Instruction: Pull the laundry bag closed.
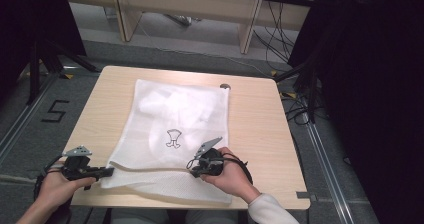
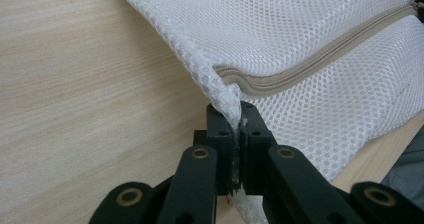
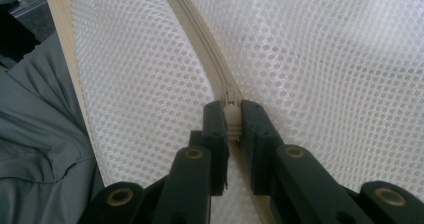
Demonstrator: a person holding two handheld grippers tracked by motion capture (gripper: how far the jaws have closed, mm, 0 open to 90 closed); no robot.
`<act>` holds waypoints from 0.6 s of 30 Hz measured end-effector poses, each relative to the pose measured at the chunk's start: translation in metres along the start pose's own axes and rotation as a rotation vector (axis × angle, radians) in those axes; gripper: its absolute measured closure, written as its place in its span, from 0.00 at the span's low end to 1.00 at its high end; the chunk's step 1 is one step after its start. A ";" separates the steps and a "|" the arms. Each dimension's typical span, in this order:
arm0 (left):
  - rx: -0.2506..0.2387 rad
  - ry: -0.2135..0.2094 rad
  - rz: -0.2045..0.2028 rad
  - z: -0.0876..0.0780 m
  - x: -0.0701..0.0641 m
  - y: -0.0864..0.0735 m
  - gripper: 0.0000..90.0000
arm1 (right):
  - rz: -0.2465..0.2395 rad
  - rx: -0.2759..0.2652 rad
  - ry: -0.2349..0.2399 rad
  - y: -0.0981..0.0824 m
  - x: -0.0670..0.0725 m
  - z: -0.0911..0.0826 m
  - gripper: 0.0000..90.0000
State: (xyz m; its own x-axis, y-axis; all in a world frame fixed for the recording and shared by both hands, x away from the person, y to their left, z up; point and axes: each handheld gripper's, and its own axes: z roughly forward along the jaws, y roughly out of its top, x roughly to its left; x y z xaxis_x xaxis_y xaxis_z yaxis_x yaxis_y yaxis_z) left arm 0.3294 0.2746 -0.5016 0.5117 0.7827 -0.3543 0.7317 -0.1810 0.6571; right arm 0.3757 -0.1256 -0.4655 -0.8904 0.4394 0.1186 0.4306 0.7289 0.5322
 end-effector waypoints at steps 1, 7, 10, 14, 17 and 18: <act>0.003 0.004 0.007 0.000 0.000 0.000 0.95 | 0.008 -0.001 0.005 -0.001 0.000 -0.001 0.92; 0.009 0.009 0.011 0.000 0.001 0.000 0.95 | 0.014 0.002 0.006 -0.002 0.000 -0.003 0.92; 0.010 0.007 0.008 0.000 0.001 0.000 0.95 | 0.003 0.001 0.001 -0.003 -0.002 -0.003 0.92; 0.006 0.005 -0.002 0.000 0.000 0.000 0.95 | 0.040 0.017 -0.007 -0.005 0.000 -0.005 0.92; 0.003 0.005 -0.003 0.000 0.000 0.000 0.95 | 0.034 0.010 -0.004 -0.006 -0.001 -0.005 0.92; 0.004 0.005 -0.003 0.000 0.000 0.000 0.95 | 0.035 0.008 -0.011 -0.006 0.000 -0.005 0.92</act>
State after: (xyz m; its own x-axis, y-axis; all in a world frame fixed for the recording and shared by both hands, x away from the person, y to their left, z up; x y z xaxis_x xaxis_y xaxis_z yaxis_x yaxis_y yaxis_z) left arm 0.3295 0.2747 -0.5018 0.5070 0.7863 -0.3530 0.7353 -0.1808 0.6532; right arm 0.3725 -0.1329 -0.4646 -0.8729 0.4709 0.1279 0.4630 0.7169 0.5212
